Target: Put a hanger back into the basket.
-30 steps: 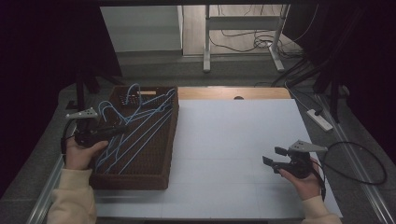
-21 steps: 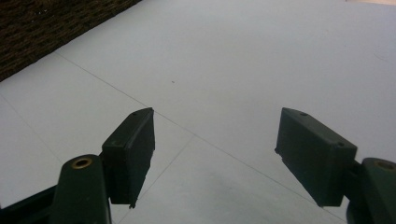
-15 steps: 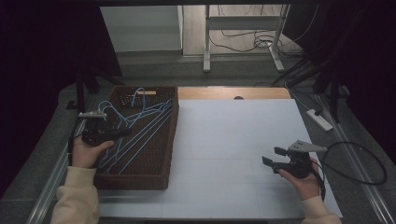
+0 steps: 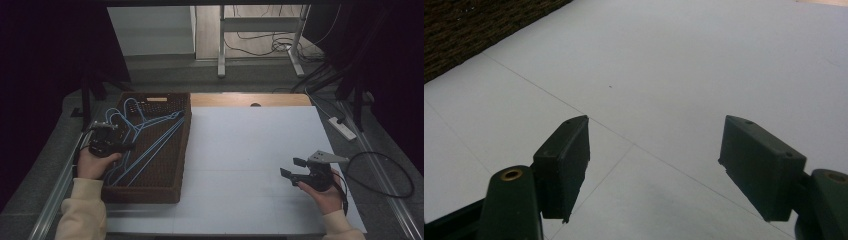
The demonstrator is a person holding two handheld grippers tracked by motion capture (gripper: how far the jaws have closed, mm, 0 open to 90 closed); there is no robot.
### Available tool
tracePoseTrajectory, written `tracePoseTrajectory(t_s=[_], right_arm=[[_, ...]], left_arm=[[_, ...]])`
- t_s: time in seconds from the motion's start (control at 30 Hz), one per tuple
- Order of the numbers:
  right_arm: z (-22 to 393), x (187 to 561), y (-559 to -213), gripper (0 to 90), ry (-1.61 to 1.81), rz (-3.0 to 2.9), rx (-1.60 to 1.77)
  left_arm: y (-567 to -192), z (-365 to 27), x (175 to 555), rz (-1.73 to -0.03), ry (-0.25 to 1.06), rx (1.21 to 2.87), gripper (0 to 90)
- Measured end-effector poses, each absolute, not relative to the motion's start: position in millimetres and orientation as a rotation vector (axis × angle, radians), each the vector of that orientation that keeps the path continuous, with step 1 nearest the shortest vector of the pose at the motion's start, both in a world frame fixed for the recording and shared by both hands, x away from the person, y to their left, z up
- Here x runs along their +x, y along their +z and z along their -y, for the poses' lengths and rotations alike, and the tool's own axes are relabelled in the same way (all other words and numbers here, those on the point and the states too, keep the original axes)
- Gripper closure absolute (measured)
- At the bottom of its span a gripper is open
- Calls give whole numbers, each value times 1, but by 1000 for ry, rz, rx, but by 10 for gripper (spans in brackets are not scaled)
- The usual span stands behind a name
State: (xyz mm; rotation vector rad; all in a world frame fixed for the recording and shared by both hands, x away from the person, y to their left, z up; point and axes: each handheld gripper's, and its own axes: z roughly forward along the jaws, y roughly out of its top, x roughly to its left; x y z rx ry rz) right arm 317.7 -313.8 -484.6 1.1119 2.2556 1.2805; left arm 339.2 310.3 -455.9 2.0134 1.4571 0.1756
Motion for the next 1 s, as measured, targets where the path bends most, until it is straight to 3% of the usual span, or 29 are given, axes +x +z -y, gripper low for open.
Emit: tracePoseTrajectory(t_s=[0.43, 0.47, 0.5, 0.57, 0.7, 1.0], right_arm=[[313, 318, -486, 286, 1265, -2268, 1107], [313, 318, -486, 286, 1267, -2269, 1107], [313, 318, -486, 286, 1266, -2269, 1107], [313, 318, -486, 286, 1265, -2269, 1107], [313, 318, -486, 285, 1268, -2267, 1108], [315, 321, -487, 284, 1282, -2270, 1116]], left_arm=[[-460, -309, 341, -1553, 282, 2053, 812], [-458, -308, 340, -1545, 309, 2045, 778], [-456, -308, 339, -1539, 336, 2029, 662], [-449, -307, 336, -1514, 367, 2005, 632], [-437, -303, 329, -1427, 384, 1945, 475], [-422, -289, 306, -1224, 366, 1862, 345]])
